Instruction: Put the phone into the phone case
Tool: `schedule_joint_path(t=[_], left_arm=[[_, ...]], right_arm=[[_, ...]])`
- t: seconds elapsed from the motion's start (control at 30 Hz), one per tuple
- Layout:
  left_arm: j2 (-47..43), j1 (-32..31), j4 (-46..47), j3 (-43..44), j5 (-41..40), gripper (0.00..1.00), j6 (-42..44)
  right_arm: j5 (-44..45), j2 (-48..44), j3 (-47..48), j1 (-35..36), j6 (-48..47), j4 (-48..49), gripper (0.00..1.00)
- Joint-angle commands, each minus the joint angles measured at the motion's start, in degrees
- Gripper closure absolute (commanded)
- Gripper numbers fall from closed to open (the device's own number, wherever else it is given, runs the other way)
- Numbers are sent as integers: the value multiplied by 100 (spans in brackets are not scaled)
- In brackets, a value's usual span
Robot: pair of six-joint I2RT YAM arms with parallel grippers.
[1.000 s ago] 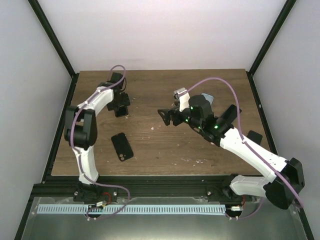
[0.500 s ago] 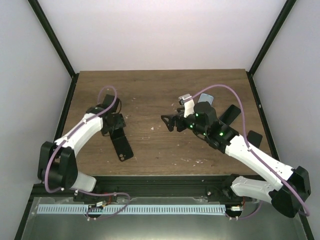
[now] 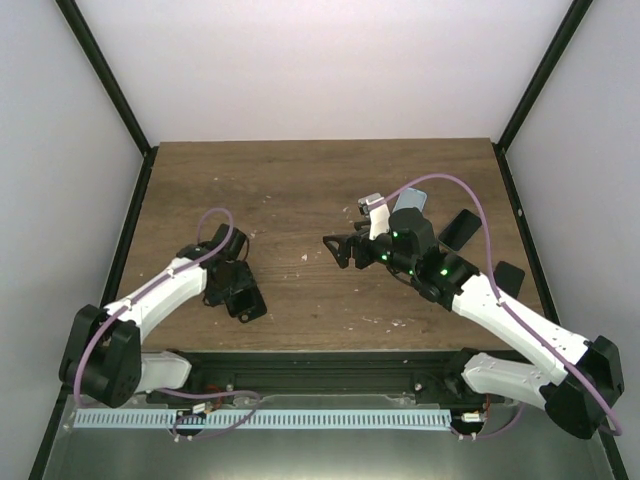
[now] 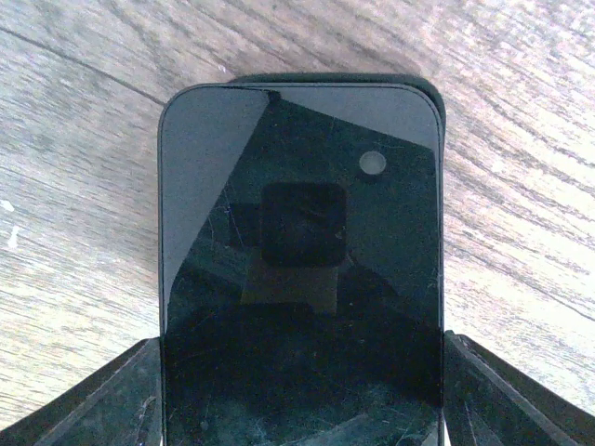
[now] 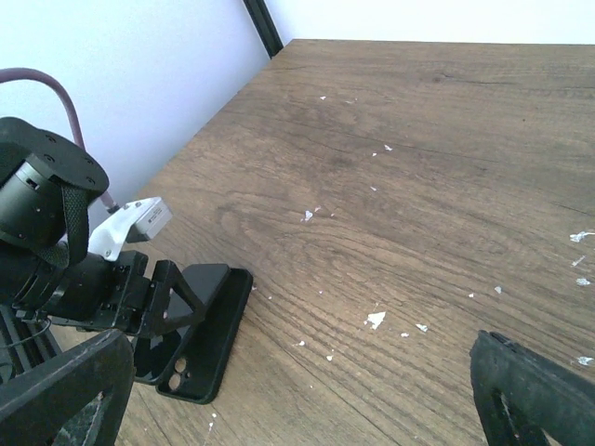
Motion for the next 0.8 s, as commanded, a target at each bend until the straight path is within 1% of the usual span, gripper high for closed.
schedule_joint_path(t=[0.0,0.13,0.3,0.53,0.7,0.77], left_arm=[[-46,-79,406,-151,123,43,-438],[261,-91,621,-224,229,43,-498],[438,-181,702,-153,197,43,-525],[622,-215,740,-90,177,39,-393],[694,-261,702,-45,135,30,-343],[692,-272,647,8,135,25,-320]], right_arm=[[0,-105,93,19,9,-13,0],[-10,-84,90,20,3,-50,0],[-22,-42,67,19,3,-56,0],[-1,2,57,19,-8,-37,0],[-11,31,29,19,26,14,0],[-45,47,14,17,36,32,0]])
